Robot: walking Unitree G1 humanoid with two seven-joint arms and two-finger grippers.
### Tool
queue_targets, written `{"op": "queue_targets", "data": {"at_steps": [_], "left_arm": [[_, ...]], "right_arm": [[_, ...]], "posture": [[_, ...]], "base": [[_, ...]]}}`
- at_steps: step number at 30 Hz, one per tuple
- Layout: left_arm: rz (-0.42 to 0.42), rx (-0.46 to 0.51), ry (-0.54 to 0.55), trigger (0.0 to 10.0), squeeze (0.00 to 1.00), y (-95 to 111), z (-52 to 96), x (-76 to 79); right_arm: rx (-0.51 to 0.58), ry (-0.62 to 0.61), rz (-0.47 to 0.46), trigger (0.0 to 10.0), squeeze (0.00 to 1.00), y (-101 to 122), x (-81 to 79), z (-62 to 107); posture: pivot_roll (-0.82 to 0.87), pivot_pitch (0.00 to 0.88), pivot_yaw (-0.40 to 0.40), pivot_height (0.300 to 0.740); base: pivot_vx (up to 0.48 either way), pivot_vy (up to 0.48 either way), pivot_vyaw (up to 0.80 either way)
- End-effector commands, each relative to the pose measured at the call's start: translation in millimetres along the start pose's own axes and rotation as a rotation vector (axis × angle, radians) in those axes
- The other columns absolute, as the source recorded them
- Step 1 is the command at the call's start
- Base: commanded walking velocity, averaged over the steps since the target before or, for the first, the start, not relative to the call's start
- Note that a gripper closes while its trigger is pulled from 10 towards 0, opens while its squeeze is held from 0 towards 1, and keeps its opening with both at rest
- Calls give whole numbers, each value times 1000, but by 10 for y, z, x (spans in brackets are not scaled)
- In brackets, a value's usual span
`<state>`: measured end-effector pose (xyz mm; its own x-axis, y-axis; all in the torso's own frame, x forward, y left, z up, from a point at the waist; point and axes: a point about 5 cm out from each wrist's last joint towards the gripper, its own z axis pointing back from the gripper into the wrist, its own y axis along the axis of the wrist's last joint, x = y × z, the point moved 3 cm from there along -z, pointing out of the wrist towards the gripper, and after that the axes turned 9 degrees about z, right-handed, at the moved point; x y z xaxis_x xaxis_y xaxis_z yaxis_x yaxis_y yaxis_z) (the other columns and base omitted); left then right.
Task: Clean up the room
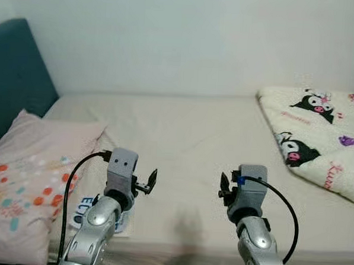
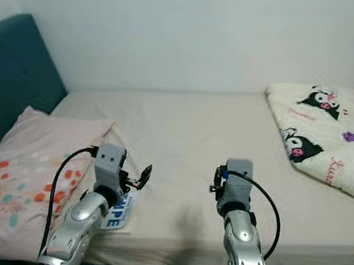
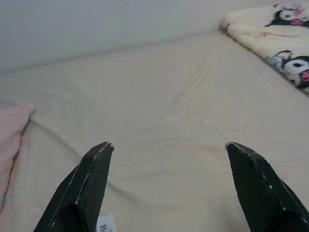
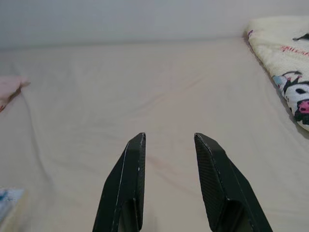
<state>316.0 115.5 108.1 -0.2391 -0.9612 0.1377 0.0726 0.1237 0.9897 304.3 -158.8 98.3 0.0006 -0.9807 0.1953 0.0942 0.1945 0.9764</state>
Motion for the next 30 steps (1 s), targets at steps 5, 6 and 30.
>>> {"op": "queue_targets", "data": {"at_steps": [5, 6, 30], "left_arm": [[-1, -19, 1, 10000, 0, -38, 13, -5], [-1, -19, 1, 10000, 0, -38, 13, -6], [-3, -25, 0, 10000, 0, -40, 8, 0]], "right_arm": [[-16, 1, 7, 10000, 0, -30, -4, 13], [-16, 1, 7, 10000, 0, -31, -3, 13], [-28, -19, 15, 10000, 0, -46, 26, 12]], "posture": [[-18, 59, 42, 732], [-18, 59, 42, 732], [-20, 60, 47, 732]], "base": [[0, -480, 614], [0, -480, 800], [0, -480, 167]]}}
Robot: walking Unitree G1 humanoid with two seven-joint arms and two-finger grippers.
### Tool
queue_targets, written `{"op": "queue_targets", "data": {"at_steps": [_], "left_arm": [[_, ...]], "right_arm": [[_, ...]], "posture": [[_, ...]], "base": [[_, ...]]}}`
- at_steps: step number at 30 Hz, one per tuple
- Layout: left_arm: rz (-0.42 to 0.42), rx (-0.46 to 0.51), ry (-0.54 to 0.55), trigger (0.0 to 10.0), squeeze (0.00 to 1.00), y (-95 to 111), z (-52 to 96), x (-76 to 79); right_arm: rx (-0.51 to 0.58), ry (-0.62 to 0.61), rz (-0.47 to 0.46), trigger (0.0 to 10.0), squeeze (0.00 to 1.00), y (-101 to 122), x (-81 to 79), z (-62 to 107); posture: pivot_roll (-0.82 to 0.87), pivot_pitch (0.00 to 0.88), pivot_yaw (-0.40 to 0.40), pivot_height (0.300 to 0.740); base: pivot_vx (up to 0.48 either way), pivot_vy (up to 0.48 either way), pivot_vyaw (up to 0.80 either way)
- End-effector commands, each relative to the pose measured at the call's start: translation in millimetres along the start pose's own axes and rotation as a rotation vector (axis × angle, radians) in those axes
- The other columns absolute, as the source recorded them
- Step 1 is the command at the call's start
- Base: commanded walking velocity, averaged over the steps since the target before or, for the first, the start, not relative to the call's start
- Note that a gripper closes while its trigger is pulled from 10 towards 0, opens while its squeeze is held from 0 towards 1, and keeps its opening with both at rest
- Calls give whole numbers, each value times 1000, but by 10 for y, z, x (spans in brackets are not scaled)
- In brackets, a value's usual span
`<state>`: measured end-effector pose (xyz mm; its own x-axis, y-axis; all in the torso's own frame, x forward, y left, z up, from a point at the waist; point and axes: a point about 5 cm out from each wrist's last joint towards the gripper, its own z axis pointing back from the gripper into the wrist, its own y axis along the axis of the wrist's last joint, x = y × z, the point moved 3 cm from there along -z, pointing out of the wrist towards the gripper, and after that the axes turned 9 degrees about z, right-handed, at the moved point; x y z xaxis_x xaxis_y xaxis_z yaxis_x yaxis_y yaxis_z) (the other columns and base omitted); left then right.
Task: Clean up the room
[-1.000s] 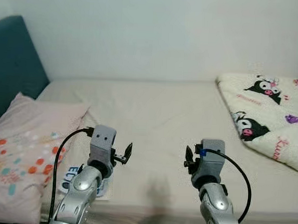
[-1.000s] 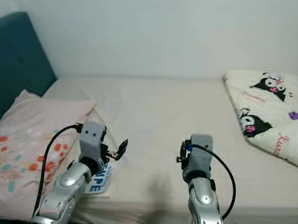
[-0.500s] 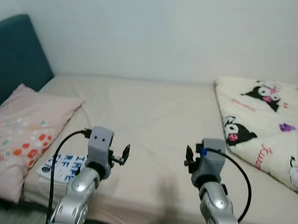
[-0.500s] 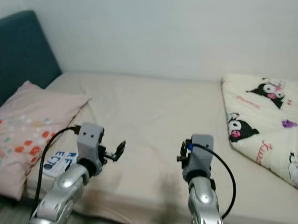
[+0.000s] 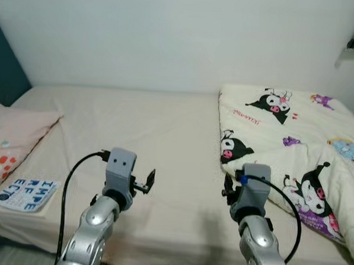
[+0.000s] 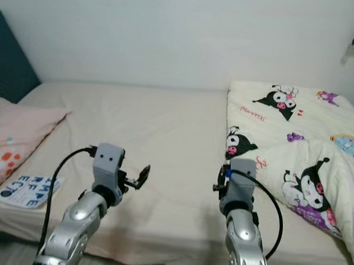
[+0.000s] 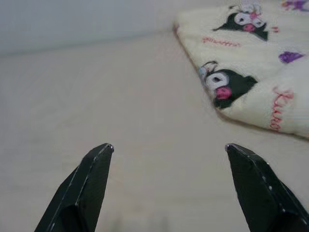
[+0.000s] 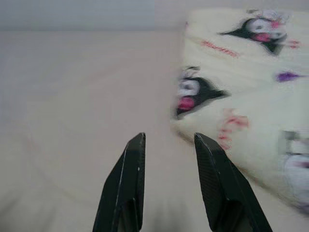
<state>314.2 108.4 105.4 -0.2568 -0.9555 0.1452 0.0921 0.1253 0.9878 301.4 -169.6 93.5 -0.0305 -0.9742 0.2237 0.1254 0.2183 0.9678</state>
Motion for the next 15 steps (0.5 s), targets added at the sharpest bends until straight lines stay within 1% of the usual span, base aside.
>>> {"op": "queue_targets", "data": {"at_steps": [1, 2, 3, 15], "left_arm": [[-9, -7, 18, 10000, 0, -4, 9, -68], [-9, -7, 18, 10000, 0, -4, 9, -68], [-9, -7, 17, 10000, 0, -2, 7, -66], [-11, -9, 12, 10000, 0, -3, 9, -64]], "right_arm": [[-4, 5, -27, 10000, 0, 13, -57, -8], [-4, 5, -27, 10000, 0, 13, -57, -8], [-3, -11, -46, 10000, 0, 7, -35, -9], [7, -13, -52, 10000, 0, 29, -33, -12]], "posture": [[-20, 59, 47, 732], [-20, 59, 47, 732], [-21, 56, 48, 732], [-23, 46, 53, 732]], "base": [[0, -480, 0], [0, -480, 0], [0, -480, 0], [0, -480, 0]]}}
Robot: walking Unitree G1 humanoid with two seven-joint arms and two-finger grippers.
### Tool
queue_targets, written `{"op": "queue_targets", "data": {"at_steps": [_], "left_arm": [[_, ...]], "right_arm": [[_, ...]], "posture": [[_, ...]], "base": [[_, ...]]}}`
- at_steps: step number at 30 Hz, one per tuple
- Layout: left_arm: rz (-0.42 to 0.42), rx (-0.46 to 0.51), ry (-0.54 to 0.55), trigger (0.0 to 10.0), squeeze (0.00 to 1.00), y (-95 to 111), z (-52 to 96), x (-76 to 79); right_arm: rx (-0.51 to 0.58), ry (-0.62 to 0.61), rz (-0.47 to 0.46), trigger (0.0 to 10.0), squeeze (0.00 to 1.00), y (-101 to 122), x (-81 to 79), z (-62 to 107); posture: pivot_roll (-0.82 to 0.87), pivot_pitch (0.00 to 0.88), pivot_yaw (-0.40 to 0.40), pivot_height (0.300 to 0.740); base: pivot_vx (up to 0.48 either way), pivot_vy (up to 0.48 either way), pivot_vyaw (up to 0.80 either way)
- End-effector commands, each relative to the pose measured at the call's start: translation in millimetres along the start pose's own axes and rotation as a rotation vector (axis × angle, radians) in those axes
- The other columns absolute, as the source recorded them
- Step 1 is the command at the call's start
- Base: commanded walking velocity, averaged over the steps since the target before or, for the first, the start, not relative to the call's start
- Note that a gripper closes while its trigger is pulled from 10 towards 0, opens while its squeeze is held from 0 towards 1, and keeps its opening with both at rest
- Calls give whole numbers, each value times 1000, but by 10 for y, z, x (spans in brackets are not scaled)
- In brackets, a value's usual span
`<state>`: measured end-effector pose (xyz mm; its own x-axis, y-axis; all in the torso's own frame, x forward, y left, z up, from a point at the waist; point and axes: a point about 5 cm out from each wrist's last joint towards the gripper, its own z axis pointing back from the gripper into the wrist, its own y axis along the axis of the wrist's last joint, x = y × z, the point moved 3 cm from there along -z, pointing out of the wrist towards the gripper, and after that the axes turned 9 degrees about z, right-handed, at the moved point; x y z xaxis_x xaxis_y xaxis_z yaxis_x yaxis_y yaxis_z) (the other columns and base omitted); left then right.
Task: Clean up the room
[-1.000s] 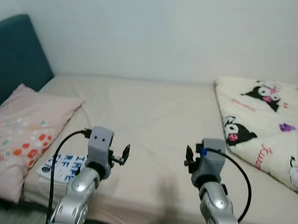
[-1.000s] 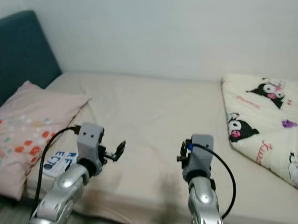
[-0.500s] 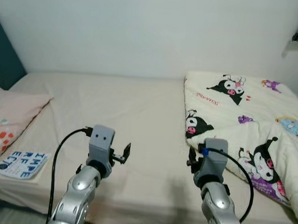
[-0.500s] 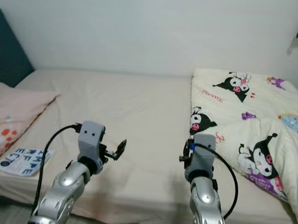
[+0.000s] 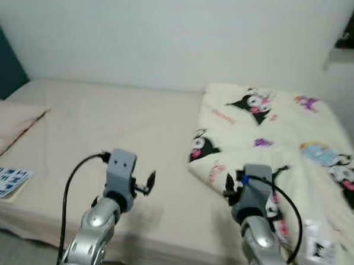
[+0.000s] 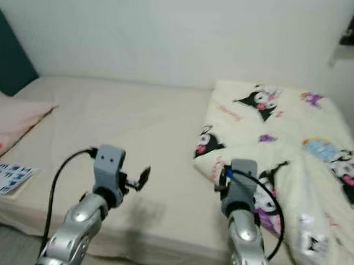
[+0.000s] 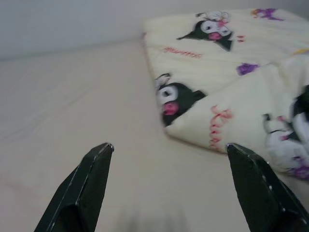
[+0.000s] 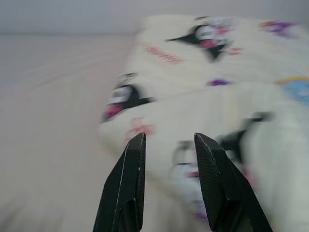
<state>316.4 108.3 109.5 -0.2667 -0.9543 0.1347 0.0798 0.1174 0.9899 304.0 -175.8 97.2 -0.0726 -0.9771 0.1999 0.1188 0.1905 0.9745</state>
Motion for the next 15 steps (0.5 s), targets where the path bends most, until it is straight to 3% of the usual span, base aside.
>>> {"op": "queue_targets", "data": {"at_steps": [1, 11, 15], "left_arm": [[-1, -18, 20, 10000, 0, -45, 28, -65], [9, -23, 17, 10000, 0, -40, 17, -63], [28, -60, 11, 10000, 0, -77, 0, -63]], "right_arm": [[1, 27, -25, 10000, 0, 1, -104, 16], [5, 21, -36, 10000, 0, 6, -98, 20], [4, 18, -41, 10000, 0, 4, -87, 23]], "posture": [[-24, 43, 54, 732], [-26, 41, 59, 732], [-26, 45, 60, 732]], "base": [[0, -480, 0], [0, -480, 0], [0, 371, 0]]}}
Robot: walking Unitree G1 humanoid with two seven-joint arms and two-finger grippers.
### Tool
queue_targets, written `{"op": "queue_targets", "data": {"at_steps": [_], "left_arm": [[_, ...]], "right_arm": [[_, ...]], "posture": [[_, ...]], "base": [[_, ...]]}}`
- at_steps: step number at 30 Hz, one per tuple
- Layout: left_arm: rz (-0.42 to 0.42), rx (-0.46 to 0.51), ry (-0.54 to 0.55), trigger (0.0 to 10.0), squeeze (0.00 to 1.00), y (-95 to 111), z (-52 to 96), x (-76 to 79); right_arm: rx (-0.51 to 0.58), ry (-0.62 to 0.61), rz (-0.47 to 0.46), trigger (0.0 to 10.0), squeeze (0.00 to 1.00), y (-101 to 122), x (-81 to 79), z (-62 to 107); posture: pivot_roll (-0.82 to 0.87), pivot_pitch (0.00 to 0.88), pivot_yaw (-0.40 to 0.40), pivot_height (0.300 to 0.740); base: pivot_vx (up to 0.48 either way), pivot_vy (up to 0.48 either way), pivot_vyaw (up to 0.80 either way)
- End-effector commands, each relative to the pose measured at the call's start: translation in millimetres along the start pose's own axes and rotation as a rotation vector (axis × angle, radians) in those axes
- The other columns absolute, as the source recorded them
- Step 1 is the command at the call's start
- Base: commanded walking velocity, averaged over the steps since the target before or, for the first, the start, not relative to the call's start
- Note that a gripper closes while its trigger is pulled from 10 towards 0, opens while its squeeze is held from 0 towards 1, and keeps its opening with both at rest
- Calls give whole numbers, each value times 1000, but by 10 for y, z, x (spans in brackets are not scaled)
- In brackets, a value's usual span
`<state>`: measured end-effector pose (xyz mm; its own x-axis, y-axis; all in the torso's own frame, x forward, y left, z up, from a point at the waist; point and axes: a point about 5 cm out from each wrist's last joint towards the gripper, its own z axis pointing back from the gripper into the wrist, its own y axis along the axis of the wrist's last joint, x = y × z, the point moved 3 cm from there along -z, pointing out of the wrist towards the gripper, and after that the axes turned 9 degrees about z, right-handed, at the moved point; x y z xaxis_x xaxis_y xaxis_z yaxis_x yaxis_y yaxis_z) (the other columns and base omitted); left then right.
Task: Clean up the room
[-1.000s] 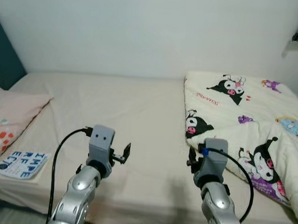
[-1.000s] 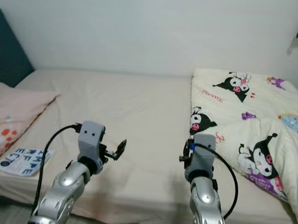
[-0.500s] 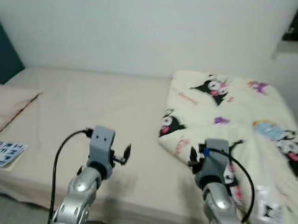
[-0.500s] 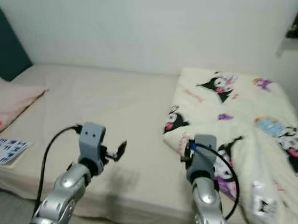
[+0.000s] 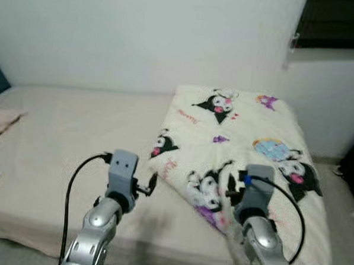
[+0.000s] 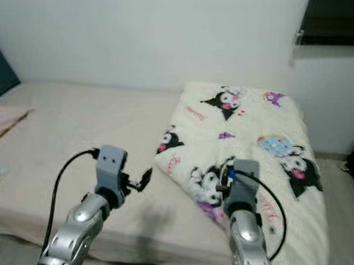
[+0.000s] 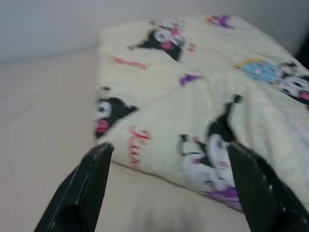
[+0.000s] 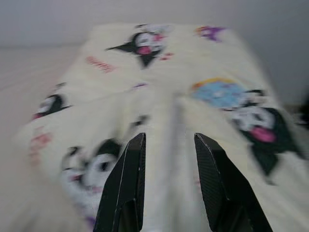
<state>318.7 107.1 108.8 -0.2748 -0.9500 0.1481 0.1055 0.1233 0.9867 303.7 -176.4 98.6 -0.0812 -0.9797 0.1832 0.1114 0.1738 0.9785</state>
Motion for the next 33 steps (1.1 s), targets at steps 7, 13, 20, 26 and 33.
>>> {"op": "queue_targets", "data": {"at_steps": [7, 13, 20, 26, 33], "left_arm": [[23, -36, 30, 10000, 0, -67, 15, -83], [-9, -32, 59, 10000, 0, -55, -3, -123], [3, -23, 63, 10000, 0, -42, -8, -122], [-3, -6, 68, 10000, 0, -16, 5, -136], [-9, 0, 76, 10000, 0, -4, 9, -166]], "right_arm": [[-2, 18, -28, 10000, 0, -8, -86, 18], [1, 11, -28, 10000, 0, -3, -71, 17], [11, -34, -4, 10000, 0, 1, 10, 19], [12, -125, 5, 10000, 0, 6, 204, -24], [5, -170, -9, 10000, 0, 6, 343, -40]], "posture": [[-26, 49, 62, 732], [-26, 51, 63, 732], [-25, 58, 63, 732], [-21, 59, 62, 732], [-21, 60, 59, 712]], "base": [[0, 480, 0], [0, 240, 0], [0, 0, 0], [0, 0, 0], [0, 0, 0]]}}
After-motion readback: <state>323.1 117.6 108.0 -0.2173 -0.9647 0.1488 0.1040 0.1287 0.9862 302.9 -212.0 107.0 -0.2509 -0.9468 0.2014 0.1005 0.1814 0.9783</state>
